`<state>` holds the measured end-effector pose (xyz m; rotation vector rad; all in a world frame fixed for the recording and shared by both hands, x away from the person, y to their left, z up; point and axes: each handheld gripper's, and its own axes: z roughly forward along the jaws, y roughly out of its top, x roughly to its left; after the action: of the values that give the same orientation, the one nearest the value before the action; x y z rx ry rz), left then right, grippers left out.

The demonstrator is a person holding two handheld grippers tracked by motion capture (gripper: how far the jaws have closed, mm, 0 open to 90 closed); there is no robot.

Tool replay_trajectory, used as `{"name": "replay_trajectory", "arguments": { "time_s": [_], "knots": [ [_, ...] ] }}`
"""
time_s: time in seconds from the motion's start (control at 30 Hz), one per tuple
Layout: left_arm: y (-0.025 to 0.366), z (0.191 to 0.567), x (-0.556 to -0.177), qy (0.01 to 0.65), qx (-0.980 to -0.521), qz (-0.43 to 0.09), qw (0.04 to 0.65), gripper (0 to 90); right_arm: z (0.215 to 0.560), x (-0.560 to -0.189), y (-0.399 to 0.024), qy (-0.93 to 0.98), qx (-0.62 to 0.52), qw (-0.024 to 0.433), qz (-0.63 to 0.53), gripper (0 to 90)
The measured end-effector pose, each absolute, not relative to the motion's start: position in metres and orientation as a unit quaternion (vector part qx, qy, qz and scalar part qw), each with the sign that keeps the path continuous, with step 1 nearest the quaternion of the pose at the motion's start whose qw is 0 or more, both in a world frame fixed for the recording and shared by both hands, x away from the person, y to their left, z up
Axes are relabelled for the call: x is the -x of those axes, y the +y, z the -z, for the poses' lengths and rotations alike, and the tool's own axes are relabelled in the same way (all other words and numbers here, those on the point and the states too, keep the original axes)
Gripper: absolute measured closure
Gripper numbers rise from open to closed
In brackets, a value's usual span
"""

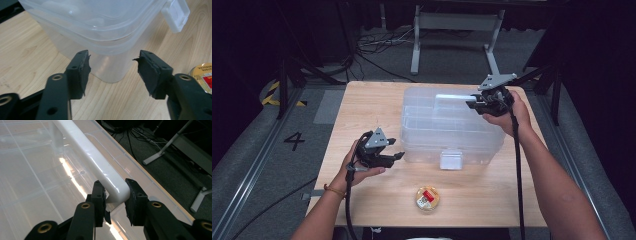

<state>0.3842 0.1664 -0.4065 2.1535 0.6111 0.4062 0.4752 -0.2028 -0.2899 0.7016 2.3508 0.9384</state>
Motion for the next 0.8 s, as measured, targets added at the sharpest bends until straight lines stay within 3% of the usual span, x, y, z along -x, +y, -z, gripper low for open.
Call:
{"name": "replay_trajectory", "arguments": {
  "time_s": [0.53,0.8],
  "knots": [
    [0.166,0.392,-0.387,0.255,-0.836,-0.208,0.439,86.9,0.276,-0.489,-0.202,0.868,-0.282,0.23,-0.337,71.1],
    [0.156,0.397,-0.393,0.258,-0.836,-0.196,0.442,89.6,0.271,-0.491,-0.203,0.868,-0.287,0.228,-0.334,71.1]
  ]
}}
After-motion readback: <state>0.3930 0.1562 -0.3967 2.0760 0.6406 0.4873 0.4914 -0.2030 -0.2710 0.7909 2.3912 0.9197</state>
